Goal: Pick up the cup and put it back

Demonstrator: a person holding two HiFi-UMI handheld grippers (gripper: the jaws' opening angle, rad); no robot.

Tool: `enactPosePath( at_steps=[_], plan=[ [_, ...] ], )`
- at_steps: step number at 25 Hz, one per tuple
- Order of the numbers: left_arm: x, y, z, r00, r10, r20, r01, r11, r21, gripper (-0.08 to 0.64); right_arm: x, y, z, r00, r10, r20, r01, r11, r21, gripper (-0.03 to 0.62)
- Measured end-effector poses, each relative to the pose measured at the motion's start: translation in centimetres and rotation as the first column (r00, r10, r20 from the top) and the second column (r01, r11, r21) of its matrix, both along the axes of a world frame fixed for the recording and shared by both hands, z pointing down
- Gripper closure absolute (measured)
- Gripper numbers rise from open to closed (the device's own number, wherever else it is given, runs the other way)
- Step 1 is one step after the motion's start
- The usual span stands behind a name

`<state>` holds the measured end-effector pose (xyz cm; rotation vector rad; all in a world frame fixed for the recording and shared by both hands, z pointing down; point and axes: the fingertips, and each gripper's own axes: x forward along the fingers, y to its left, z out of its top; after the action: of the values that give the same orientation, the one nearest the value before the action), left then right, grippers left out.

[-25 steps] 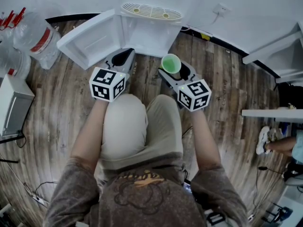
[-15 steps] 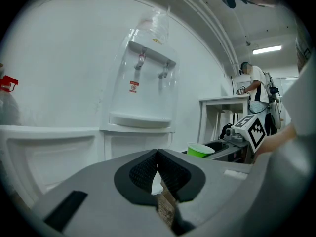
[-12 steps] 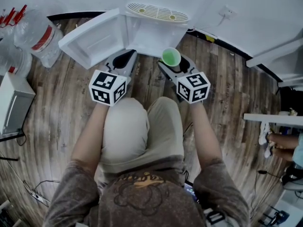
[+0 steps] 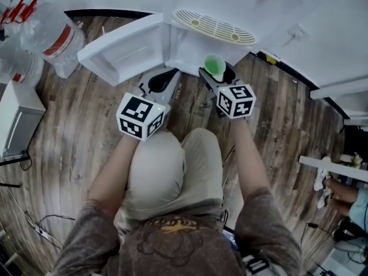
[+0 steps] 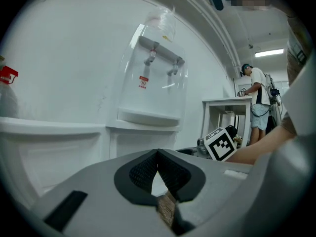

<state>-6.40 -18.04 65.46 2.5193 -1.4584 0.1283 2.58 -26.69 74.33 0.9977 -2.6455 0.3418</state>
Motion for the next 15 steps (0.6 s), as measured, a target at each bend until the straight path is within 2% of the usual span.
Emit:
enactPosePath(
  at_steps=[15],
  plan=[
    [-1.4, -2.4, 2.0, 0.999, 0.001, -0.054, -0.003, 0.999, -0.035, 0.557, -1.8, -9.5, 8.5, 0.995, 0.09, -0.043, -0.09, 0.996, 0.002, 0.267]
  ],
)
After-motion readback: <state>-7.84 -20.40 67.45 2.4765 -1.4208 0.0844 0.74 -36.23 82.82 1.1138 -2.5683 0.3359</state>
